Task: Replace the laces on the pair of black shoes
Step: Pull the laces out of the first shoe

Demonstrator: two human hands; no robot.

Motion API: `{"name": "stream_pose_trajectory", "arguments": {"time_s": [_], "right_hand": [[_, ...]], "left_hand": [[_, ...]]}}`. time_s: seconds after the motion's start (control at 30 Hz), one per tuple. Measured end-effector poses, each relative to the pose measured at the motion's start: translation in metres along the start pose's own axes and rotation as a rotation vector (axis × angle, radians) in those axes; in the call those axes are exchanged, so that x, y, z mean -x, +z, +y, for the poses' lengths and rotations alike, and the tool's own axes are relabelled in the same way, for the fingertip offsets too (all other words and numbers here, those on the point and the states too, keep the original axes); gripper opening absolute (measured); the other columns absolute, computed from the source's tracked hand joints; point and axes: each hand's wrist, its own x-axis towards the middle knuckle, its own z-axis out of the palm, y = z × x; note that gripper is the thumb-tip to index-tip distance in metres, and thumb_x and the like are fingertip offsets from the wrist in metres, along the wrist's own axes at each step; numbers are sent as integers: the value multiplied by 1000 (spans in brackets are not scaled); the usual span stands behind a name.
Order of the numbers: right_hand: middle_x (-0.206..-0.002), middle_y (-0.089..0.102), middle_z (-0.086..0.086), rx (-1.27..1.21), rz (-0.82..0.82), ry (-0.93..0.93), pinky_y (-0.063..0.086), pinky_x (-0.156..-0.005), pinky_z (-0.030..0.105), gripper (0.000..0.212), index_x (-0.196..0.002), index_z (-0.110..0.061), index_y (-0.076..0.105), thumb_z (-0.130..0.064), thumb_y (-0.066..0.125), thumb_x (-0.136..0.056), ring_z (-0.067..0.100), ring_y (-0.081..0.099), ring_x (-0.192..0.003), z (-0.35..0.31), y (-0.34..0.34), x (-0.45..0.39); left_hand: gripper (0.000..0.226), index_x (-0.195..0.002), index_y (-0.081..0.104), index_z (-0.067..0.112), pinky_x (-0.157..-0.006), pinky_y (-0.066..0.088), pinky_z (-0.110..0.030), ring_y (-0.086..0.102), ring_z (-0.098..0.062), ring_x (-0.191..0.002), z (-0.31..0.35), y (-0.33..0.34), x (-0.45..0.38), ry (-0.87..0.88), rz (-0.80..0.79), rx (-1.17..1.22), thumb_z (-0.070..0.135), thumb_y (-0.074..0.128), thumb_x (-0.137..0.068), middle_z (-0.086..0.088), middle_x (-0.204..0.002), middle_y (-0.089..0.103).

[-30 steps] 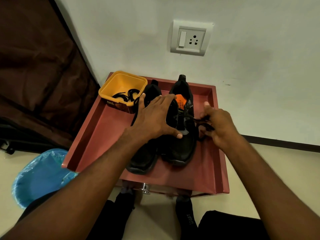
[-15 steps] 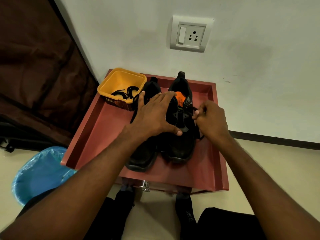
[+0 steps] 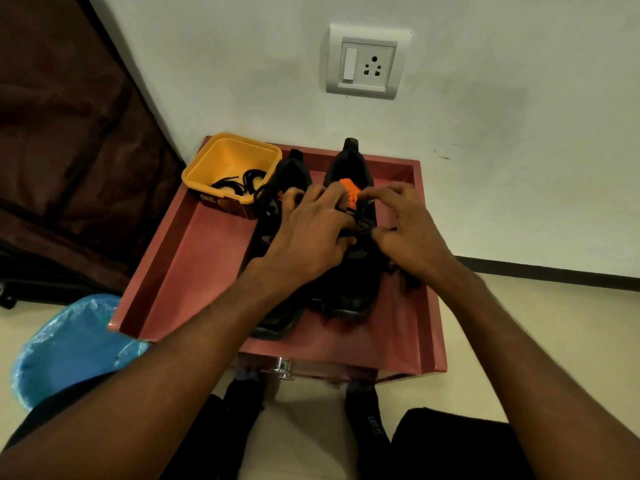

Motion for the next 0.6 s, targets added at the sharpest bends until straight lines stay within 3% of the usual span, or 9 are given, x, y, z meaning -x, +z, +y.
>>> {"name": "stream_pose_trajectory", "arguments": {"time_s": [0.1, 0.2, 0.4, 0.5, 0.6], "right_hand": [[-158, 26, -7, 80, -221, -69, 49, -105, 34, 74, -151, -29, 48, -29, 78, -84, 18, 41, -139, 8, 2, 1], [-165, 10, -17, 146, -317, -58, 43, -112, 43, 100, -159, -34, 32, -55, 85, -76, 18, 32, -148, 14, 0, 4], [-163, 5, -23, 118, -336, -44, 47, -110, 52, 114, -159, -34, 26, -52, 92, -68, 19, 34, -147, 10, 1, 5], [-164, 6, -18, 123, -321, -41, 48, -108, 44, 115, -158, -33, 27, -52, 93, -66, 18, 35, -146, 11, 0, 5], [-166, 7, -16, 122, -319, -26, 46, -106, 37, 113, -156, -34, 29, -50, 94, -65, 17, 33, -146, 11, 1, 3]], "left_hand": [[12, -102, 73, 26, -102, 24, -43, 42, -19, -118, 5, -1, -2, -48, -31, 35, 33, 71, -92, 6, -114, 43], [6, -100, 71, 26, -101, 23, -41, 41, -18, -117, 7, -4, -5, -120, -87, 52, 27, 67, -96, 9, -107, 35], [22, -118, 71, 29, -103, 28, -43, 44, -20, -118, 10, -4, -4, -104, -117, -17, 40, 62, -100, 4, -111, 43], [20, -112, 74, 26, -103, 30, -44, 46, -21, -116, 12, -6, -4, -76, -133, -44, 37, 61, -101, 7, -104, 35], [17, -108, 74, 23, -102, 34, -45, 49, -21, -115, 13, -8, -7, -69, -152, -36, 33, 61, -101, 6, -102, 42]]}}
